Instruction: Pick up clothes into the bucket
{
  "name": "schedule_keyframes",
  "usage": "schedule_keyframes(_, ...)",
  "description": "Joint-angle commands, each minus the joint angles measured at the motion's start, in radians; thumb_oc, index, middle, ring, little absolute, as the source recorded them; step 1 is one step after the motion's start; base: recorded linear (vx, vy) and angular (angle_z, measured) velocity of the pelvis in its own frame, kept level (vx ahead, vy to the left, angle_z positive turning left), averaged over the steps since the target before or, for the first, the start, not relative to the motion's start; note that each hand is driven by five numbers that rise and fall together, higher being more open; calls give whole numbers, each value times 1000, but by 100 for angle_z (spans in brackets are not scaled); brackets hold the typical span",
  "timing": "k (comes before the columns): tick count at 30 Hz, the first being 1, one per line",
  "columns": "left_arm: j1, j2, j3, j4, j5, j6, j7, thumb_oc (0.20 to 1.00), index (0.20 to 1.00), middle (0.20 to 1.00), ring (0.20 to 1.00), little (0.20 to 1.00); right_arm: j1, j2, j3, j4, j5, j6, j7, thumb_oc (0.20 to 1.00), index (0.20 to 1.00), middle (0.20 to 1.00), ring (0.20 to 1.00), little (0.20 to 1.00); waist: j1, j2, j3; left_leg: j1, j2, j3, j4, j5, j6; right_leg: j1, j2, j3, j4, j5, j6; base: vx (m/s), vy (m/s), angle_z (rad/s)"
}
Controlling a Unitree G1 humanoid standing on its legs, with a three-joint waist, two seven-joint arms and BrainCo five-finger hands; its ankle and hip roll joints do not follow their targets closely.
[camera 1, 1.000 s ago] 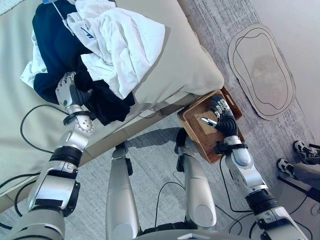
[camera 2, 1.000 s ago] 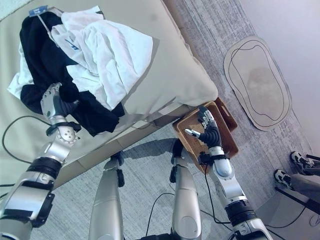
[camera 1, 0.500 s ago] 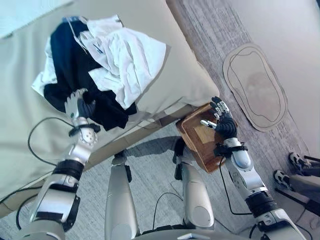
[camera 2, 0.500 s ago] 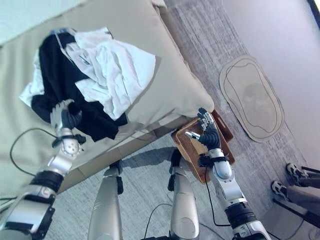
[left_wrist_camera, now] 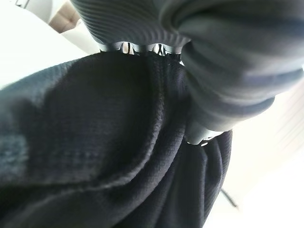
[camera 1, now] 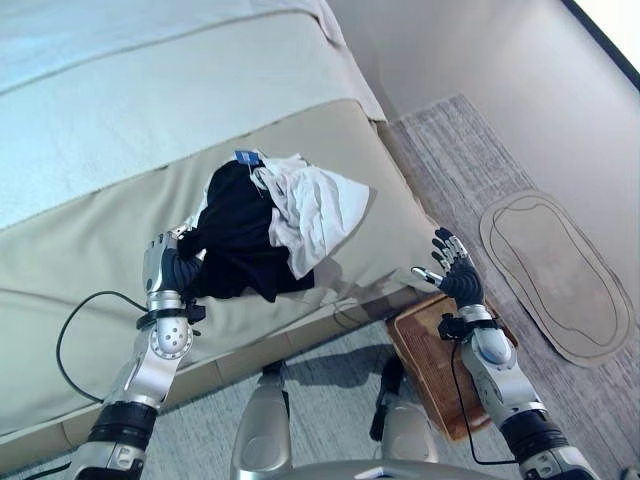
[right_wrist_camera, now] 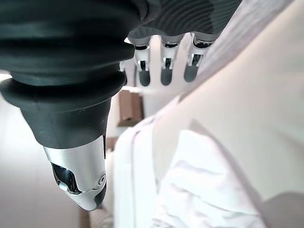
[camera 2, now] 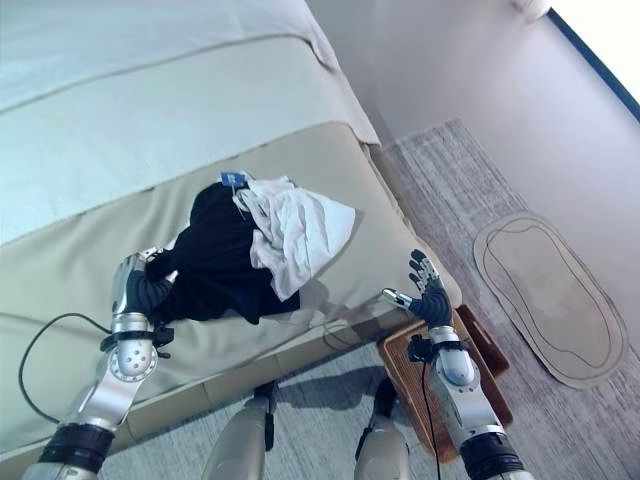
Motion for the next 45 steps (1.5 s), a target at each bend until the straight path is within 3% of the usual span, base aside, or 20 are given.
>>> schedule_keyframes(1, -32, 26, 92, -78, -51, -87, 0, 200, 200, 200, 200, 200, -32, 0, -26, -15, -33, -27, 12, 1000, 1000, 1000, 1000, 1000, 4, -17, -57, 28, -5, 37, -21, -35, 29, -52, 1, -13, 13, 67, 7, 52, -37, 3)
schedule_keyframes(9, -24, 31, 148, -264, -138, -140, -45, 200, 200, 200, 200, 200, -73, -26, 33, -9, -171, -1, 34, 1000, 1000, 1000, 1000, 1000, 26, -2, -122, 121, 10, 49, -65, -32, 19, 28, 27, -21, -18, 51, -1, 55, -45, 0)
schedule_keyframes(16, -140, 52, 100, -351, -244, -163, -116, 200, 200, 200, 200, 200, -136, -51, 144, -7, -222, 29, 121, 1000, 1000, 1000, 1000, 1000, 32, 10, -173, 184, 25, 49, -75, -38, 12, 94, 42, -25, -26, 27, -9, 67, -41, 0)
schedule_keyframes(23, -297, 93, 52, -380, -304, -158, -141, 200, 200, 200, 200, 200, -205, -65, 218, -33, -330, 46, 137, 1000, 1000, 1000, 1000, 1000, 28, 20, -206, 209, 32, 50, -88, -37, 6, 120, 51, -32, -35, 19, -10, 32, -18, 1)
schedule_keyframes(28, -463, 118, -25, -398, -329, -141, -150, 200, 200, 200, 200, 200, -274, -19, 279, -74, -327, 48, 147, 1000, 1000, 1000, 1000, 1000, 23, 30, -222, 226, 31, 50, -92, -40, 7, 135, 54, -31, -36, 17, -10, 16, -4, 0)
schedule_keyframes(34, -582, 78, -125, -446, -367, -127, -192, 200, 200, 200, 200, 200, -343, 68, 345, -57, -244, 77, 174, 1000, 1000, 1000, 1000, 1000, 24, 35, -235, 233, 30, 53, -92, -42, 10, 141, 54, -30, -39, 17, -11, 0, 0, 0)
schedule_keyframes(45, -698, -90, -278, -500, -490, -95, -231, 200, 200, 200, 200, 200, -473, 228, 460, 73, -213, 135, 118, 1000, 1000, 1000, 1000, 1000, 29, 41, -242, 246, 27, 55, -83, -52, 18, 150, 55, -24, -43, 19, -17, 0, 0, 0)
